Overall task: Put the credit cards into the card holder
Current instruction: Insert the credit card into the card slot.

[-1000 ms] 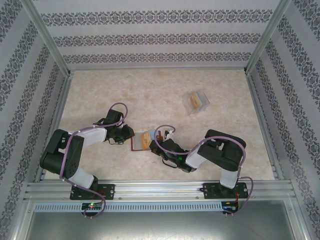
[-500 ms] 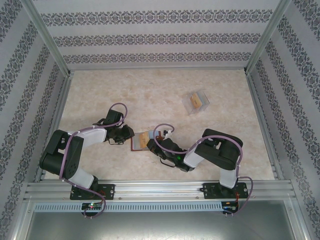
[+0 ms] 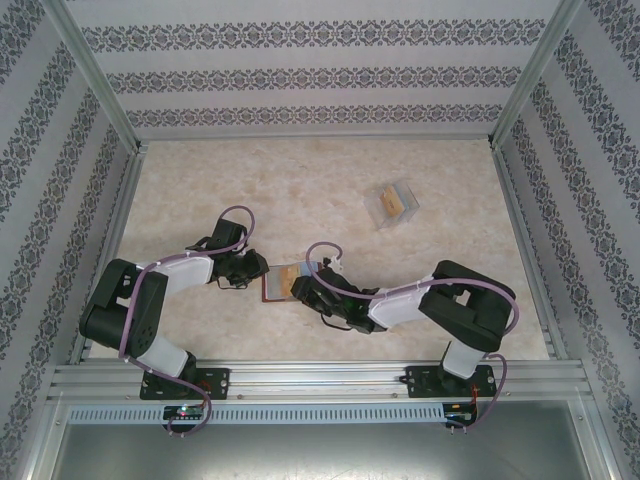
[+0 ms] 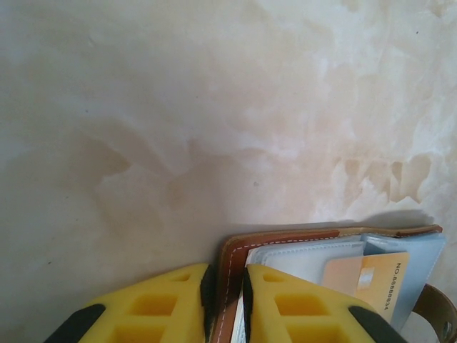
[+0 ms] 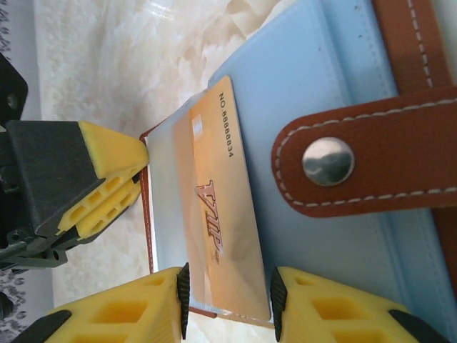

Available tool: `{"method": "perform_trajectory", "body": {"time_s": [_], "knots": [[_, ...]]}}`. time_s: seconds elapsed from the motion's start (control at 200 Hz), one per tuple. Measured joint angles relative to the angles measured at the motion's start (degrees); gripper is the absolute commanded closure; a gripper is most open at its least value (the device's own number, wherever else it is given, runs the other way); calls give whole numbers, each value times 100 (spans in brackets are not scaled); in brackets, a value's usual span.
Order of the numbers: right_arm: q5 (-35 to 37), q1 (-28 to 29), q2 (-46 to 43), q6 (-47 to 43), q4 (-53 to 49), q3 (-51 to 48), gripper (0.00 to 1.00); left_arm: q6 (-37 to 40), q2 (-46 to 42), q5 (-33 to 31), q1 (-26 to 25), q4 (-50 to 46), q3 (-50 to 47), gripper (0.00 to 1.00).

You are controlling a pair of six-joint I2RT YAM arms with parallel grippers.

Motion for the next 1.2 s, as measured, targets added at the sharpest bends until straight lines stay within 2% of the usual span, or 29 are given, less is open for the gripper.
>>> {"method": "perform_trajectory", "body": {"time_s": [0.265,0.49,0.704,0.794,1.199], "knots": [[24,-55,-476,-557,-1263,389,62,0,15,13,0,2,0,77],[7,-168,-481,-1296,-2177,1027,60,0,26,17,2,24,0,77],[-234,-339,-114,-1781,-2391,1425,58,4,31,20,2,28,0,76],[-306,-374,50,-1849,-2468,1451,54,2,31,22,2,33,0,77],[-636,-374,260,-1915,-2555,1510,58,2,37,22,2,50,-11,76]]}}
